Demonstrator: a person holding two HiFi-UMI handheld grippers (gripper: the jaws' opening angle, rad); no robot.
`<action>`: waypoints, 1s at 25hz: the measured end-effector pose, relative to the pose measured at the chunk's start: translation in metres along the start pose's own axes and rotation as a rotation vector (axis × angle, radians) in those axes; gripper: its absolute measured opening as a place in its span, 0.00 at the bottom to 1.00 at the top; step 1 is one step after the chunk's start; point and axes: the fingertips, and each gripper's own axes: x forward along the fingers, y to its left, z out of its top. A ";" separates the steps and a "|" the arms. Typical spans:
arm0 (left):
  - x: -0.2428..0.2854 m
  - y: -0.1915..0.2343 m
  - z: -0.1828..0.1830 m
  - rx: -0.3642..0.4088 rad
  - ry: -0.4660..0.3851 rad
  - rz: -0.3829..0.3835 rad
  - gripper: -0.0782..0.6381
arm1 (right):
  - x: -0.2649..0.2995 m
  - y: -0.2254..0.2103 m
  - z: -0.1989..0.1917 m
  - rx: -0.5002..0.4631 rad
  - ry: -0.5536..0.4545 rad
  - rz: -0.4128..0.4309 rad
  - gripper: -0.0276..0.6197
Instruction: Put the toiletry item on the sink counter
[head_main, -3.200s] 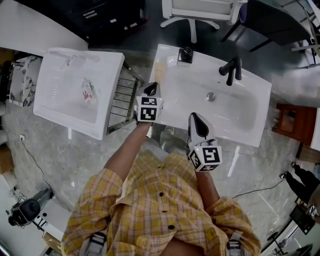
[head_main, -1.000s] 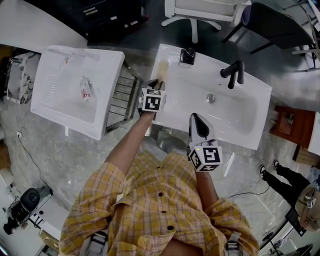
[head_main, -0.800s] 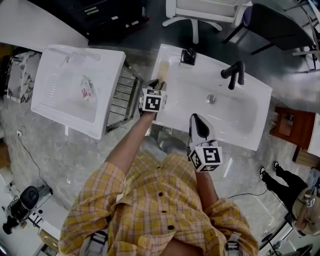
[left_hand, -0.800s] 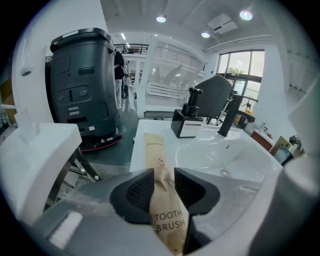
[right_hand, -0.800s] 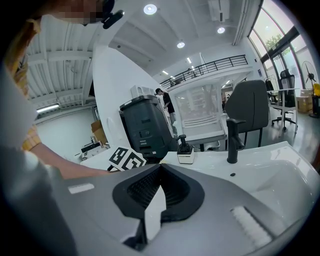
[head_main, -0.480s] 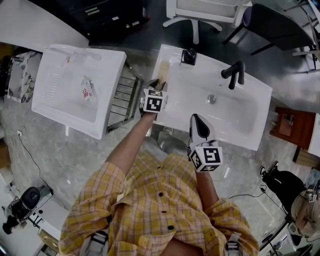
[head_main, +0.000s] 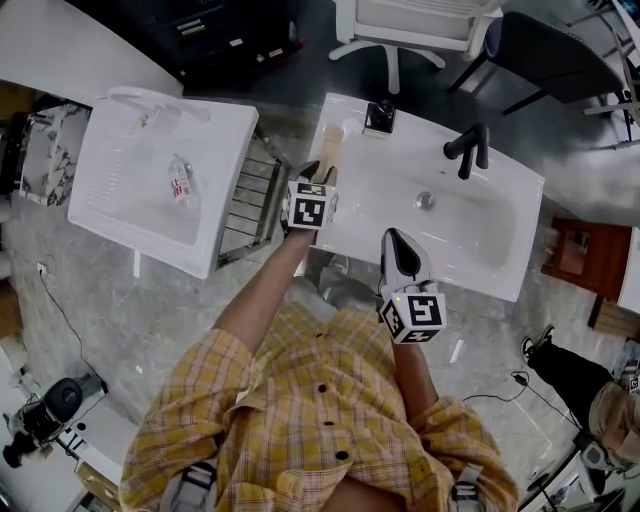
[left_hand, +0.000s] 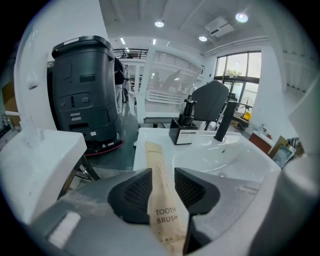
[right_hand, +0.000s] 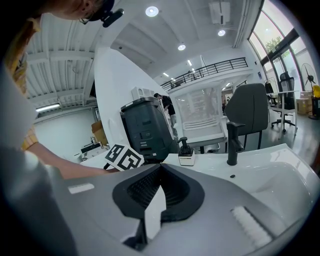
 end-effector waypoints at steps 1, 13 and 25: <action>-0.002 0.000 0.002 -0.001 -0.005 -0.001 0.29 | -0.001 0.001 0.001 0.000 -0.004 0.000 0.04; -0.047 -0.005 0.030 0.004 -0.123 0.006 0.29 | -0.008 0.009 0.012 -0.006 -0.052 -0.002 0.04; -0.119 -0.020 0.055 0.030 -0.285 -0.005 0.20 | -0.016 0.019 0.032 -0.025 -0.103 -0.004 0.04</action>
